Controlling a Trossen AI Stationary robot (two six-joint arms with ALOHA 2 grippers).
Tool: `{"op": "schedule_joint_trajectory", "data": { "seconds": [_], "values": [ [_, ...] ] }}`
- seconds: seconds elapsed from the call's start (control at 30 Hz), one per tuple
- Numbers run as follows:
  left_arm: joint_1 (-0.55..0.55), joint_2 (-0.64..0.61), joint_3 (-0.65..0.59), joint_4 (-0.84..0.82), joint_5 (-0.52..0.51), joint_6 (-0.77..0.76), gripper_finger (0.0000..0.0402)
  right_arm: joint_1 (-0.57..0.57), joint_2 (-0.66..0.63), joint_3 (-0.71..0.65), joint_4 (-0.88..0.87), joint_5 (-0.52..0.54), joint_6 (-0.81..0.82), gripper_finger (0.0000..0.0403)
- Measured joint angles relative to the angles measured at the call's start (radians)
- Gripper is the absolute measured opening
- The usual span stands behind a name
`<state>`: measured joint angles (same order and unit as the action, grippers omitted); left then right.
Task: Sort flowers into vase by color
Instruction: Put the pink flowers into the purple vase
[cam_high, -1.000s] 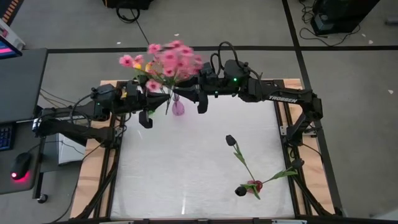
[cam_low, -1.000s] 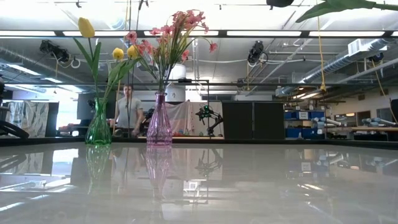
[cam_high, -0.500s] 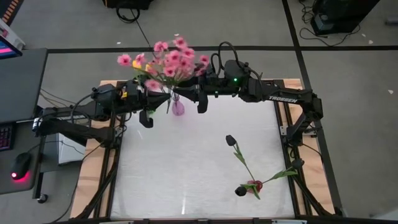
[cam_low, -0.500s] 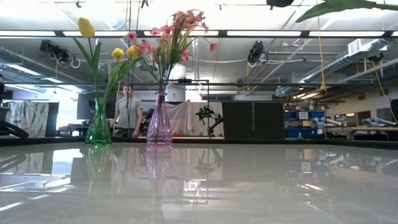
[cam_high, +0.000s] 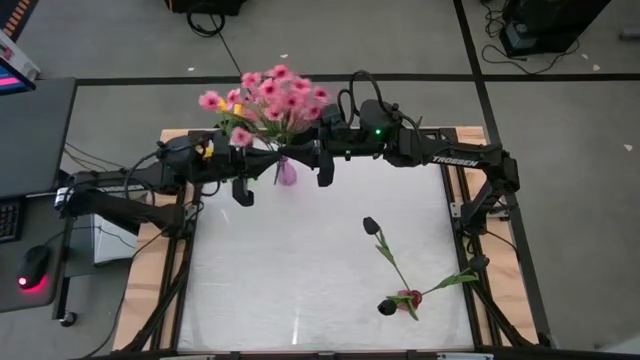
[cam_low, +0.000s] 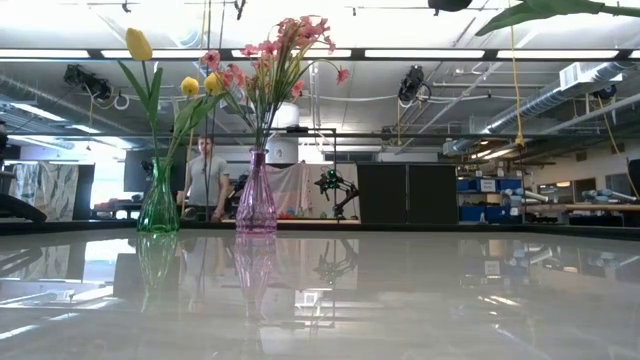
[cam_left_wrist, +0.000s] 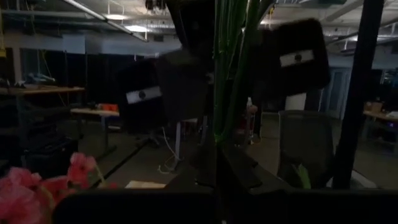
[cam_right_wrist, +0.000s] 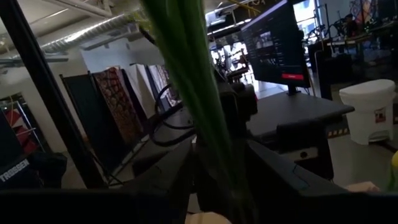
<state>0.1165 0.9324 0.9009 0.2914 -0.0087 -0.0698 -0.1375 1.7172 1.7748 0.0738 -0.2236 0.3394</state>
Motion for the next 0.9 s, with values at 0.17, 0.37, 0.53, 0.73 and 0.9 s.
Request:
{"op": "schedule_joint_trajectory", "data": {
  "seconds": [0.17,0.37,0.53,0.73,0.9],
  "values": [
    [0.0,0.021,-0.001,0.012,0.014,-0.029,0.0007,0.0,0.0,0.0,0.0,0.006,-0.001,0.0151],
    [0.0,0.033,-0.001,0.058,0.014,-0.029,0.0007,0.0,0.0,0.0,-0.007,0.005,0.0,0.0151],
    [0.0,0.033,-0.001,0.056,0.014,-0.024,0.0007,0.0,0.0,0.0,-0.008,0.005,0.0,0.0151],
    [0.0,0.033,-0.001,0.056,0.015,-0.024,0.0007,0.0,0.0,0.0,-0.009,0.003,0.0,0.0151],
    [0.0,0.033,-0.001,0.056,0.015,-0.024,0.0007,0.0,0.0,0.0,-0.014,0.004,-0.002,0.0147]
  ]
}}
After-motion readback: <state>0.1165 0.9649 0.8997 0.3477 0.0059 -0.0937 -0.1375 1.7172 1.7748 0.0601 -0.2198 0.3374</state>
